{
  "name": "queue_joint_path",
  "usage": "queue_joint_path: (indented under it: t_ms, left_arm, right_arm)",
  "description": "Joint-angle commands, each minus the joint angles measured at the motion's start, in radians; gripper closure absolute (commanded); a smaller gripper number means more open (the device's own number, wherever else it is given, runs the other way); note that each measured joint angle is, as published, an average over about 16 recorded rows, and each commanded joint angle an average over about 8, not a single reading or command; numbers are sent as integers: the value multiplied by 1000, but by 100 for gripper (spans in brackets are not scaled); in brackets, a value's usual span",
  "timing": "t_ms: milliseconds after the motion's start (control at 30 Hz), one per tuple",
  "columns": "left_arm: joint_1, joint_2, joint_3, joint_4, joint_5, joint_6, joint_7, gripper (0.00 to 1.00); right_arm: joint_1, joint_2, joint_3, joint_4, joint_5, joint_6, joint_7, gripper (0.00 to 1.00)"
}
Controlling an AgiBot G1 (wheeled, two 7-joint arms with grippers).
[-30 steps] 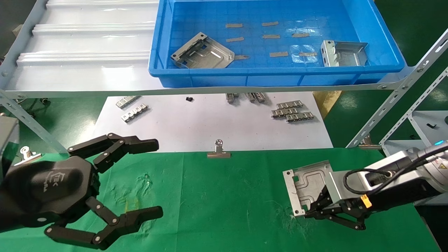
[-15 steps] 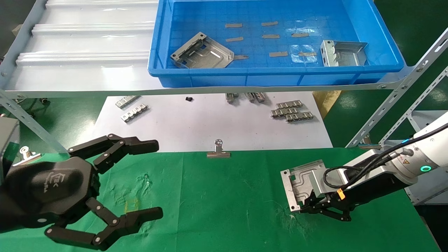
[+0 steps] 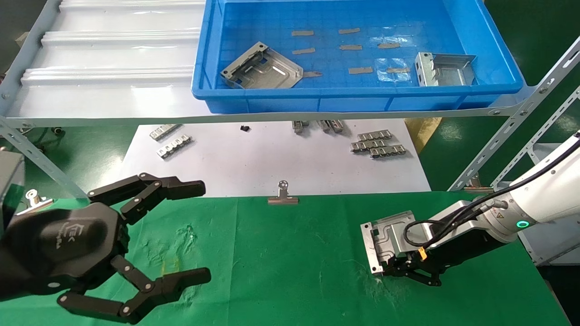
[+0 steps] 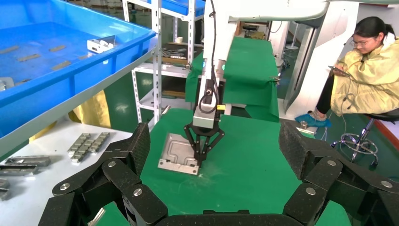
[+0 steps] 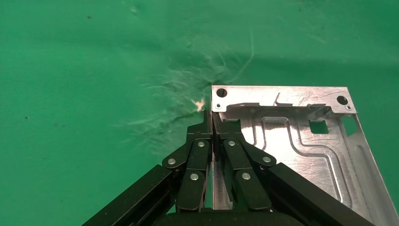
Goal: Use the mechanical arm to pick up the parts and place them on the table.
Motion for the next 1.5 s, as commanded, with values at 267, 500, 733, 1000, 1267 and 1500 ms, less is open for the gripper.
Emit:
queue_joint_path:
  t_ms: [267,500,733,1000,1267,1500]
  left_arm:
    - [0,0,0,0,0,0,0,0]
    - [0,0,0,0,0,0,0,0]
    - [0,0,0,0,0,0,0,0]
    - [0,0,0,0,0,0,0,0]
    - [0,0,0,0,0,0,0,0]
    - [0,0,0,0,0,0,0,0]
  right_arm:
    - [-12,-29,-4,-84,-7,16,-41,0]
    - [5,-33,5,-116,4,-1,-88,0]
    - [34,-2,42,-134,66,-91,-104,0]
    - [-18,81,144,-68,268,-142,-18,0]
    - [-34,100,164,-47,311,-144,-4,0]
    - [-39,95,169,-39,292,-139,-3,0]
